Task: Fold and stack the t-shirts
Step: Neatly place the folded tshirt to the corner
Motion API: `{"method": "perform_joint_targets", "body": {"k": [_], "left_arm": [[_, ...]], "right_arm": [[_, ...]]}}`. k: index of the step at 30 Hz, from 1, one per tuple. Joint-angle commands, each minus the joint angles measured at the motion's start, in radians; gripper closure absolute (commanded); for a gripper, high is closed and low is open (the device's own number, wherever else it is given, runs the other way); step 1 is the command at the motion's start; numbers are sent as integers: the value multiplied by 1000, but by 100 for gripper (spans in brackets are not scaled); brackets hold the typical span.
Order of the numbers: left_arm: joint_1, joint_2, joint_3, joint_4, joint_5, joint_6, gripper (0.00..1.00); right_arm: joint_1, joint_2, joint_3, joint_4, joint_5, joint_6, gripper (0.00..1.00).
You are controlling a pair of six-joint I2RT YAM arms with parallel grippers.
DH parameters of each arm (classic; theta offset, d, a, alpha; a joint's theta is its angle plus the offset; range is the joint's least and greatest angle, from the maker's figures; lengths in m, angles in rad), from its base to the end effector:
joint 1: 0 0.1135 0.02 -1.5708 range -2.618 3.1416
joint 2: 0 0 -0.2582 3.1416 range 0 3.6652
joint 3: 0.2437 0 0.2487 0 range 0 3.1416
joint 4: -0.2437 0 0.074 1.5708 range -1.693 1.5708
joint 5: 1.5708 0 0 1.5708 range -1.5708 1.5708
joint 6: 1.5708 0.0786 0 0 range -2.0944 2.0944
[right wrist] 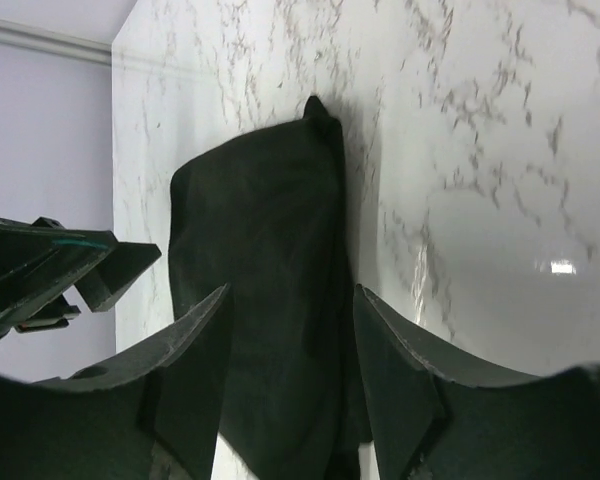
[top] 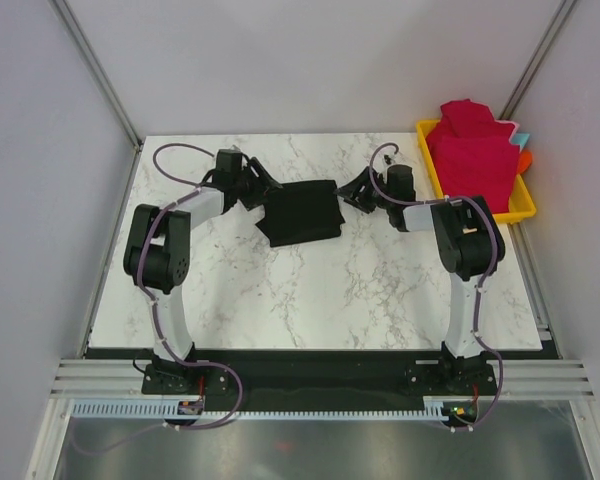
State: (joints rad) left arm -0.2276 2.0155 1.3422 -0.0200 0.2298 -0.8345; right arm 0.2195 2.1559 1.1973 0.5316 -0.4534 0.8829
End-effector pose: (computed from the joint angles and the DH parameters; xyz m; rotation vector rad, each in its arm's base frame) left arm 0.4567 -0.1242 0.1468 -0.5866 2.3038 -0.8004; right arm 0.4630 0.1386 0.1058 0.3932 2.1090 1.1323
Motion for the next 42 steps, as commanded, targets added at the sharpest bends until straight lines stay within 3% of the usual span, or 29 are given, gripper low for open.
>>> {"method": "perform_joint_targets", "body": {"k": [1,11,16,24,26,31,39,42], "left_arm": [[-10,-93,-52,-52,-95,66,29],[-13,-63,-95,-110,-153,87,37],[-13,8,-39,-135,-152,120,38],[-22,101,-3,-136,-122,156,51],[-26,104,2,-139,-121,167,61],[-23,97,12,-181,-145,193,98],[25,8,24,-296,-211,227,98],[43,-29,63,-366,-338,288,98]], "right_arm": [[3,-154,-102,30,42,-59,41],[17,-438,-421,99,121,-26,42],[35,-484,-467,168,90,4,42],[41,-465,-469,222,41,50,43],[41,-470,-466,212,47,38,43],[43,-488,-467,196,58,19,46],[43,-524,-467,157,70,-5,48],[43,-527,-467,154,67,-1,48]]}}
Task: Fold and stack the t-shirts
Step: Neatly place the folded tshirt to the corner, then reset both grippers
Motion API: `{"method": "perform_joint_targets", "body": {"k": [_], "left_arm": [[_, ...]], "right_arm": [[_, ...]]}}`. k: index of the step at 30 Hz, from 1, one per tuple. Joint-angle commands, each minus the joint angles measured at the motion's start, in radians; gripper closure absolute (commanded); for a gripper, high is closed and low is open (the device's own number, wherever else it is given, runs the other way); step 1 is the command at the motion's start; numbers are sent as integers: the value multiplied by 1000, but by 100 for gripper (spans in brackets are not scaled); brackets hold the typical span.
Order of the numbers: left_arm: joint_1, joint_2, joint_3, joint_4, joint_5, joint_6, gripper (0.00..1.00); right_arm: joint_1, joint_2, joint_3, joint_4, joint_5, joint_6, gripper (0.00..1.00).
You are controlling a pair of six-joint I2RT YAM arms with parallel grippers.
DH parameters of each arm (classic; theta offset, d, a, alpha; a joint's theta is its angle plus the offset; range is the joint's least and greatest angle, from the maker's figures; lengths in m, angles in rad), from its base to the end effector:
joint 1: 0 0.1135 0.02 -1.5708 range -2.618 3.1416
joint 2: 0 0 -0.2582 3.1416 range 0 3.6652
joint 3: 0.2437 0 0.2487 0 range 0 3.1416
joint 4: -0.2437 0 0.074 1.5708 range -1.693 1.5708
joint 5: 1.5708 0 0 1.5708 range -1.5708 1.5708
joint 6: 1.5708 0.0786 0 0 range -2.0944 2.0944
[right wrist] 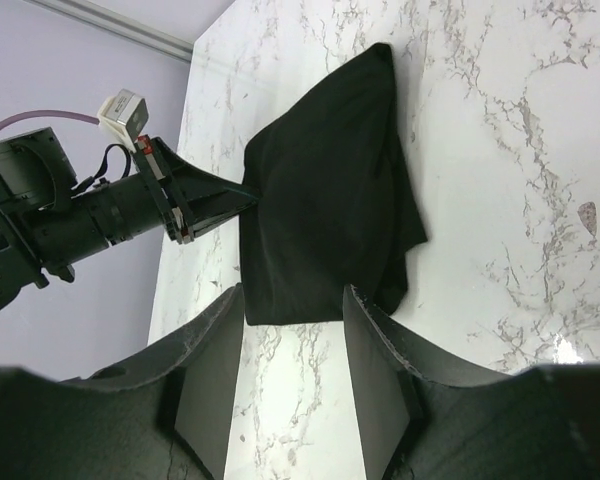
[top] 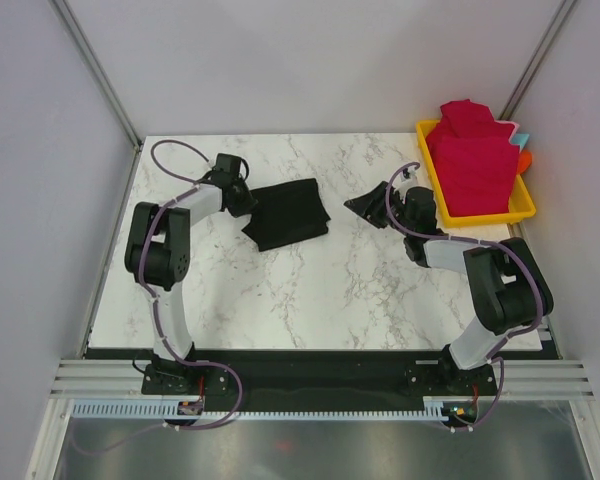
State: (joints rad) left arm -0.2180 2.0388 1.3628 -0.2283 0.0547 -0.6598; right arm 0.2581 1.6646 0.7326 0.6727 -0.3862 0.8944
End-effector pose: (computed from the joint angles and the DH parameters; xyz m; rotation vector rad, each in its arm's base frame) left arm 0.4448 -0.1029 0.1199 -0.5302 2.4702 -0.4342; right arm 0.3581 0.1251 0.1749 0.3315 1.9446 1.1375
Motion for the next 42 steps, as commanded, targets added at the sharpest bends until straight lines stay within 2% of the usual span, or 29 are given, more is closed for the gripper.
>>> {"method": "perform_joint_targets", "body": {"k": [1,3,6,9,14,16,17,18,19,21,26,28,29,30,31,35,36,38,39,40,42], "left_arm": [[42,-57,53,-205,-232,130,98],[75,-60,71,-239,-289,193,98],[152,-39,103,-310,-377,212,98],[254,16,156,-380,-340,186,98],[359,72,220,-555,-466,50,98],[396,26,187,-560,-492,6,84],[405,9,174,-560,-504,-23,73],[416,-15,159,-560,-516,-32,50],[416,-50,157,-562,-547,-40,39],[408,-89,166,-560,-552,-35,25],[393,-244,180,-560,-510,-18,16],[362,-291,179,-556,-483,-18,9],[350,-339,180,-549,-471,-17,7],[315,-360,176,-543,-437,-18,1],[296,-380,171,-533,-422,-40,0],[157,-526,49,-400,-366,-76,0],[96,-555,-20,-367,-368,-80,0],[36,-649,-150,-283,-362,-71,0],[-6,-711,-200,-199,-339,-70,0],[-20,-742,-250,-150,-313,-75,0],[-44,-811,-407,11,-236,-89,0]], "right_arm": [[4,-35,-4,13,-3,-11,48],[4,-35,-2,16,-6,-3,48],[3,-37,-4,16,-11,-3,49],[4,-42,-9,18,-11,-2,49],[4,-54,-7,21,-20,8,49],[4,-57,-9,21,-19,6,49],[4,-58,-9,21,-20,9,49],[4,-58,-7,21,-22,11,49],[3,-58,-7,22,-22,11,49],[3,-57,-9,24,-22,11,48],[4,-48,2,12,-19,3,41],[3,-54,17,-14,-8,-17,34],[6,-60,24,-50,1,-25,28],[9,-68,30,-79,13,-47,12],[16,-92,45,-116,71,-64,4],[81,-201,94,-362,248,-207,2],[98,-224,105,-390,348,-231,2],[138,-291,110,-433,435,-273,2],[154,-322,94,-424,529,-279,2],[161,-395,32,-400,562,-288,2],[184,-483,-62,-265,683,-372,2]]}}
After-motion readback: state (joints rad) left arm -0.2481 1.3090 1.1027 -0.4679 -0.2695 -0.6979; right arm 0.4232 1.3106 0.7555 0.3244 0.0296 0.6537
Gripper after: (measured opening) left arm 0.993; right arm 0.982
